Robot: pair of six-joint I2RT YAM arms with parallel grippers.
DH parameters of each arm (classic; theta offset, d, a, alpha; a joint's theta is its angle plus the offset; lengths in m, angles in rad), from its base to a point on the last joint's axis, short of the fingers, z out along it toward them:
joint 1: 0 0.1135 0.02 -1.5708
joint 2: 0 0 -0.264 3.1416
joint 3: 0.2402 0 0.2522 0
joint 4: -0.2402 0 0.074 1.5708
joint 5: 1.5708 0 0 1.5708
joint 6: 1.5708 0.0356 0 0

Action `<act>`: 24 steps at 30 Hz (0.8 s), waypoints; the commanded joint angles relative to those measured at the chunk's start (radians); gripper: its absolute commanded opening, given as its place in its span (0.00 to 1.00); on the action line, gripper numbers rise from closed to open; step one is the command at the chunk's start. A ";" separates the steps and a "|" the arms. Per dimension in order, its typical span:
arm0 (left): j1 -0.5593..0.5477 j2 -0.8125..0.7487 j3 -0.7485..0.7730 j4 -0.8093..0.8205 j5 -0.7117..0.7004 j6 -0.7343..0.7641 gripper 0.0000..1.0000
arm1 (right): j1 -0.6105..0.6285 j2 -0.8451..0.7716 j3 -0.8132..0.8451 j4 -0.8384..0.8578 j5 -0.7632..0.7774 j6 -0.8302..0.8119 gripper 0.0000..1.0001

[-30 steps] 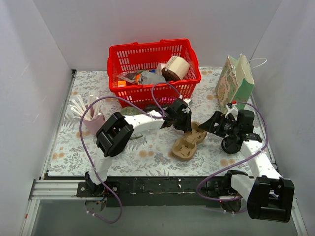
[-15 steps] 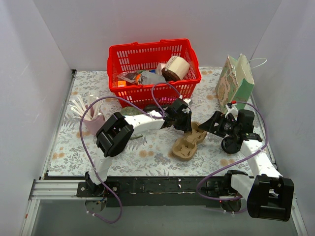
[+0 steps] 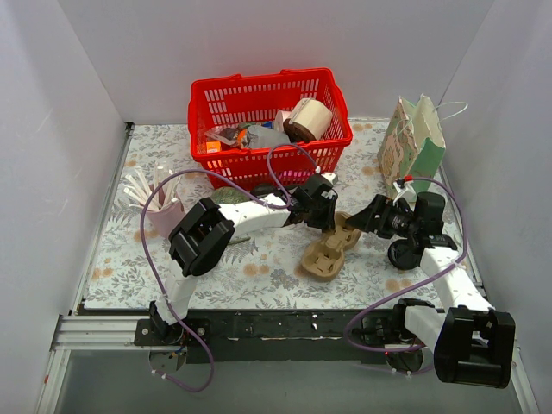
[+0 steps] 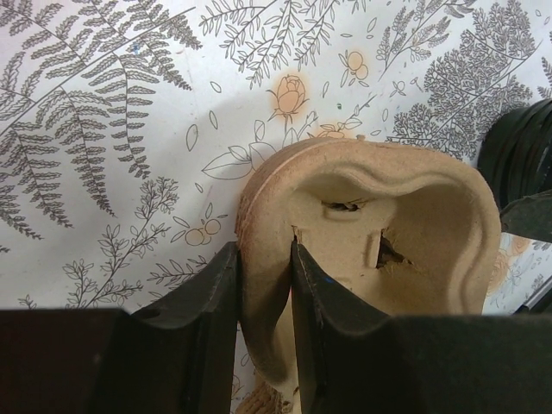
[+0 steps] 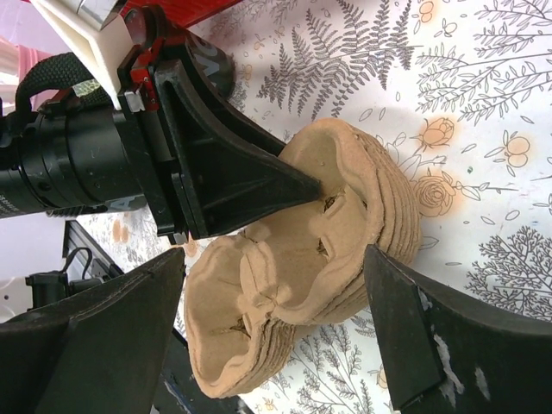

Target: Pack the takeout coffee

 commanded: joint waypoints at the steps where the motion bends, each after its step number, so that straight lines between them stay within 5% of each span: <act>1: -0.040 -0.005 0.031 -0.028 -0.045 0.030 0.00 | 0.033 -0.021 -0.011 0.181 -0.166 0.065 0.90; 16: -0.055 0.012 0.048 -0.035 -0.056 0.015 0.00 | 0.141 -0.040 -0.071 0.495 -0.234 0.264 0.91; 22: -0.055 0.006 0.042 -0.035 -0.071 0.004 0.00 | 0.161 -0.040 -0.036 0.392 -0.182 0.195 0.91; 24: -0.055 0.005 0.038 -0.038 -0.074 -0.003 0.00 | 0.162 -0.053 0.018 0.229 -0.121 0.103 0.91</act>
